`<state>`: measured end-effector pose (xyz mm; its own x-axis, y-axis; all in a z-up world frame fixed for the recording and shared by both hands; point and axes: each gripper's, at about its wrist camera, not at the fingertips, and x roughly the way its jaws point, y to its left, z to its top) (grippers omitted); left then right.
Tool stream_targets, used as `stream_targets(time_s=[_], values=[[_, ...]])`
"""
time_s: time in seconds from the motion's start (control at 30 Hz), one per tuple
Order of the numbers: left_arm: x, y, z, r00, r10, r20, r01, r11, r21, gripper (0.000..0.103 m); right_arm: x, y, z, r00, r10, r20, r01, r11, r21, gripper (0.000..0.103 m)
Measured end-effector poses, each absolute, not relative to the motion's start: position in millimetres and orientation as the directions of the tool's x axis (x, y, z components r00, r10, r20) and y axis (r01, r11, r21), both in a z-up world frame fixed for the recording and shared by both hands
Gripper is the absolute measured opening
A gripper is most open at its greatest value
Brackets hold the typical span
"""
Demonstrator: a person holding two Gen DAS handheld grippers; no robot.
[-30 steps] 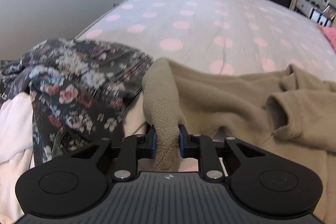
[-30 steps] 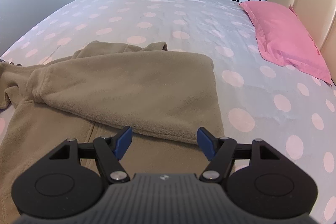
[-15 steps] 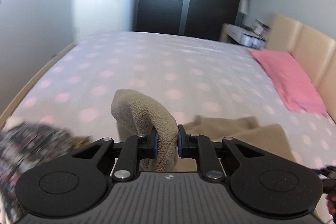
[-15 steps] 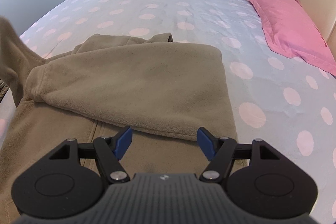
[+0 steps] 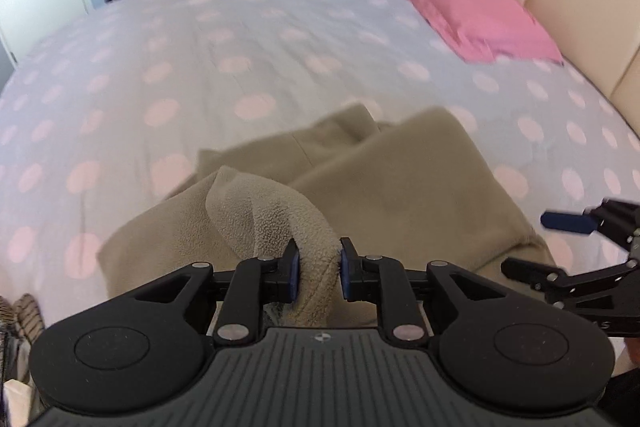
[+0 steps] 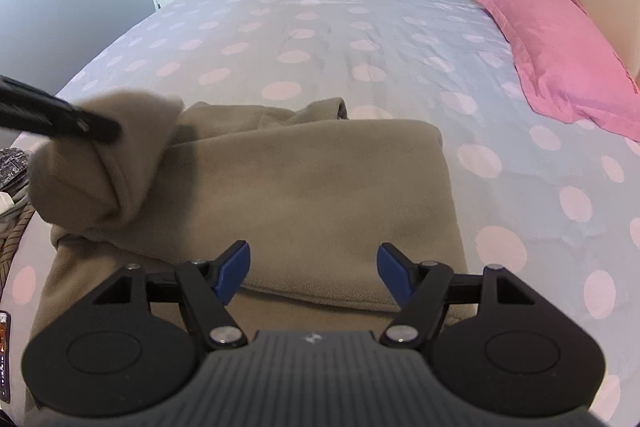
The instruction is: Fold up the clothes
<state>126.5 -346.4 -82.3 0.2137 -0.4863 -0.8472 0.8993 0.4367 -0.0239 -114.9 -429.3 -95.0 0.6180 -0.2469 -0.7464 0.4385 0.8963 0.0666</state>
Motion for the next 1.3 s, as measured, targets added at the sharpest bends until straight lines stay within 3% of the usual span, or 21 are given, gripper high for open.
stream_targets(time_s=[0.2, 0.27, 0.3, 0.47, 0.67, 0.8, 1.13, 1.3], values=[[105, -358, -78, 0.122, -0.531, -0.838, 0.946, 0.319, -0.065, 0.030, -107, -429, -94, 0.616, -0.236, -0.751, 0.428, 0.901, 0.068, 0.074], [98, -352, -65, 0.126, -0.562, -0.817, 0.954, 0.295, -0.055, 0.044, -104, -425, -95, 0.617, -0.228, -0.753, 0.415, 0.908, 0.065, 0.074], [96, -347, -59, 0.139, -0.574, -0.807, 0.955, 0.292, -0.043, 0.046, -103, -423, -96, 0.619, -0.222, -0.753, 0.406, 0.911, 0.065, 0.074], [107, -321, -50, 0.229, -0.542, -0.809, 0.937, 0.348, 0.032, 0.047, -102, -406, -98, 0.660, -0.171, -0.731, 0.322, 0.944, 0.070, 0.074], [134, -260, -78, 0.321, -0.459, -0.828, 0.885, 0.457, 0.089, 0.047, -96, -358, -105, 0.708, -0.091, -0.700, 0.149, 0.989, 0.022, 0.074], [155, -225, -104, 0.347, -0.386, -0.855, 0.847, 0.520, 0.109, 0.047, -91, -319, -119, 0.711, -0.050, -0.701, 0.026, 0.999, -0.045, 0.080], [172, -197, -136, 0.350, -0.288, -0.892, 0.814, 0.565, 0.137, 0.047, -74, -233, -195, 0.708, -0.272, -0.651, -0.118, 0.864, -0.490, 0.083], [169, -197, -145, 0.356, -0.283, -0.891, 0.821, 0.549, 0.154, 0.047, -56, -233, -220, 0.685, -0.343, -0.643, -0.119, 0.818, -0.562, 0.083]])
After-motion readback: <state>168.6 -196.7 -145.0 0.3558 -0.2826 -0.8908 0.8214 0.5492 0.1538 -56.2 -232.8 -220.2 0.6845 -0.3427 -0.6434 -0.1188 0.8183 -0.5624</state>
